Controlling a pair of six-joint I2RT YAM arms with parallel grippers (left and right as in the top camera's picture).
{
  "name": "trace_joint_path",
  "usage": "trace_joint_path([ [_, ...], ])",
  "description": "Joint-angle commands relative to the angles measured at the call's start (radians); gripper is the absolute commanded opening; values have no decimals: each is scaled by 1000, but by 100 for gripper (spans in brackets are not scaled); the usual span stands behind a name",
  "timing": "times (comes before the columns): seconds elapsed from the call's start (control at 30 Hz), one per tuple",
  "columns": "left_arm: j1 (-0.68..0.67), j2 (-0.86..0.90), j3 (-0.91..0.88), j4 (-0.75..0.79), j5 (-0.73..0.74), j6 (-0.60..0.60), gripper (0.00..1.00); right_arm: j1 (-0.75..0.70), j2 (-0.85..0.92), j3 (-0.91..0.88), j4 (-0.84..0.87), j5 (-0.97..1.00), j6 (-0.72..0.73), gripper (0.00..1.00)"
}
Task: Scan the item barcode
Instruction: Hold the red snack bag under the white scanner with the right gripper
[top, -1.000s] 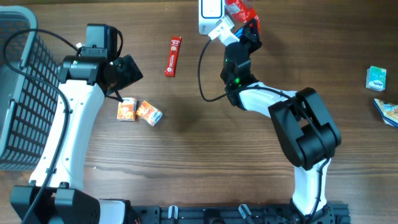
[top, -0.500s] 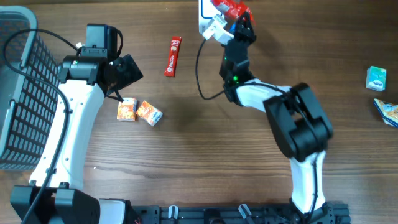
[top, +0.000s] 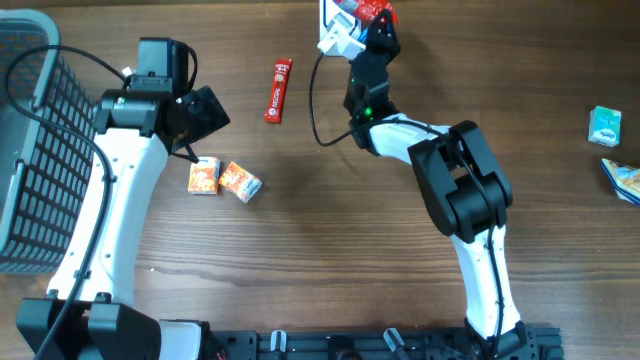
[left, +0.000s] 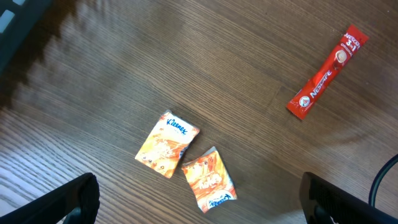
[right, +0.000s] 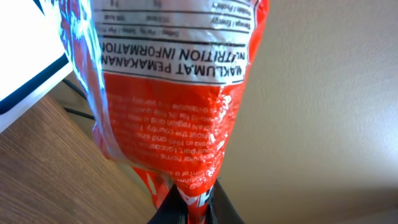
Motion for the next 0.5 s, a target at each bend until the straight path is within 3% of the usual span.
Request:
trace_joint_path([
  [0.0, 5, 6, 3, 3, -9, -2, 100, -6, 30, 26, 0, -18, 2, 5],
  [0.37, 5, 6, 3, 3, -9, -2, 100, -5, 65, 26, -4, 0, -1, 5],
  [0.47, 5, 6, 3, 3, -9, -2, 100, -5, 65, 30, 63, 24, -5, 4],
])
